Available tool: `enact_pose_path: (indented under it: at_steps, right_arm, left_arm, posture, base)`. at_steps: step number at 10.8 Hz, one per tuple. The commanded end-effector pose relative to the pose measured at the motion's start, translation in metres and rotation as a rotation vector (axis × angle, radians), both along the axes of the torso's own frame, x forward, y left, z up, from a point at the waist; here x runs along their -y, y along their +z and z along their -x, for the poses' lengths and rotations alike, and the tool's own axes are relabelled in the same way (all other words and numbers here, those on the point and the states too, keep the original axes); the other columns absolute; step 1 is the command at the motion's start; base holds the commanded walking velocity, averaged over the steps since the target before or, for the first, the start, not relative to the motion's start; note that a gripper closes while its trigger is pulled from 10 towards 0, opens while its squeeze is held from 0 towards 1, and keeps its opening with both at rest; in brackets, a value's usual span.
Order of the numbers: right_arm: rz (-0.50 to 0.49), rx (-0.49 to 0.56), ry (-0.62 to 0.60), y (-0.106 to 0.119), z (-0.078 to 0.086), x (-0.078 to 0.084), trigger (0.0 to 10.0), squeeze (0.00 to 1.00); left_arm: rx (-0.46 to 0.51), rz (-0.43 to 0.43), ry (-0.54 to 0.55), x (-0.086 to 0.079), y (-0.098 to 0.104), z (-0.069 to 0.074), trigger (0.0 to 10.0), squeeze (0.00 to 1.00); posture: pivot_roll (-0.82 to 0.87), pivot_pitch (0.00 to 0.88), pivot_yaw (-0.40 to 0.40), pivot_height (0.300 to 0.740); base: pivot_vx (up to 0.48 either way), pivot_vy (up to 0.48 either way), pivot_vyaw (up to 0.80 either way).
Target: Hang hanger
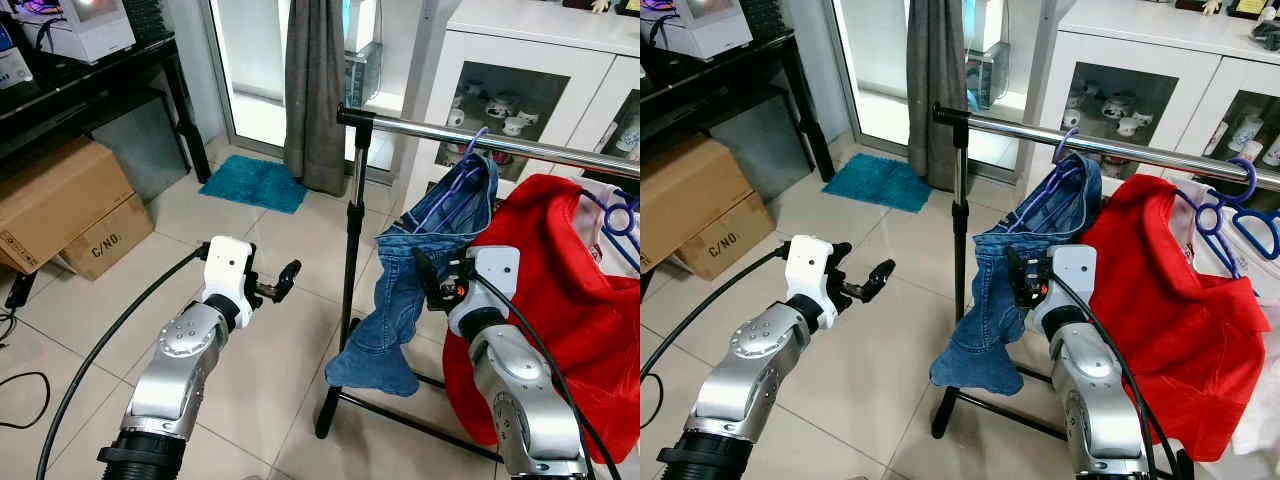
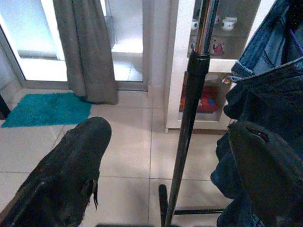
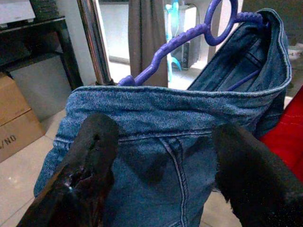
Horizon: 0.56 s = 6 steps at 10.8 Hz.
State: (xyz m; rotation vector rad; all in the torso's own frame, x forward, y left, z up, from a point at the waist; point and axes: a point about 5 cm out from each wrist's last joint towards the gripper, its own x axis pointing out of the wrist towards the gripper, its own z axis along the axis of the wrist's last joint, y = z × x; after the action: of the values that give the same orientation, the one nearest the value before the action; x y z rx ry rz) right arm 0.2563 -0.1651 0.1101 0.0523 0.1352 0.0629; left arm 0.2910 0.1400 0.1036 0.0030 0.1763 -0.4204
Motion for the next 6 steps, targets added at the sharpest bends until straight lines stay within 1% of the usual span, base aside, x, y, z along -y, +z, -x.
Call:
enact_pose_path:
  at_steps: [1, 2, 3, 4, 6]
  right_arm:
    - [0.066, 0.119, -0.297, 0.045, 0.053, 0.044, 10.0, 0.0]
    - [0.027, 0.085, -0.364, 0.024, 0.03, 0.049, 10.0, 0.22]
    - [0.056, 0.099, -0.354, 0.022, 0.028, 0.049, 10.0, 1.0]
    - [0.055, 0.102, -0.331, 0.024, 0.032, 0.046, 10.0, 1.0]
    - [-0.022, 0.051, -0.281, 0.025, 0.04, 0.038, 10.0, 1.0]
  left_arm:
    - [0.113, 0.066, 0.036, -0.012, 0.061, -0.015, 10.0, 0.0]
    - [0.054, 0.028, 0.033, -0.007, 0.044, -0.032, 10.0, 0.58]
    - [0.054, 0.002, -0.001, -0.002, 0.042, -0.033, 10.0, 1.0]
    - [0.069, 0.007, -0.026, 0.001, 0.044, -0.031, 10.0, 1.0]
    - [0.045, 0.013, -0.008, -0.003, 0.04, -0.024, 10.0, 1.0]
  posture:
    - [-0.32, 0.0, 0.211, 0.74]
    - [-0.3, 0.0, 0.24, 0.74]
    - [-0.31, 0.0, 0.253, 0.74]
    - [-0.31, 0.0, 0.245, 0.74]
    - [-0.3, 0.0, 0.233, 0.74]
  base:
    - [0.0, 0.0, 0.0]
    - [0.0, 0.0, 0.0]
    - [0.0, 0.0, 0.0]
    - [0.0, 0.0, 0.0]
    - [0.0, 0.0, 0.0]
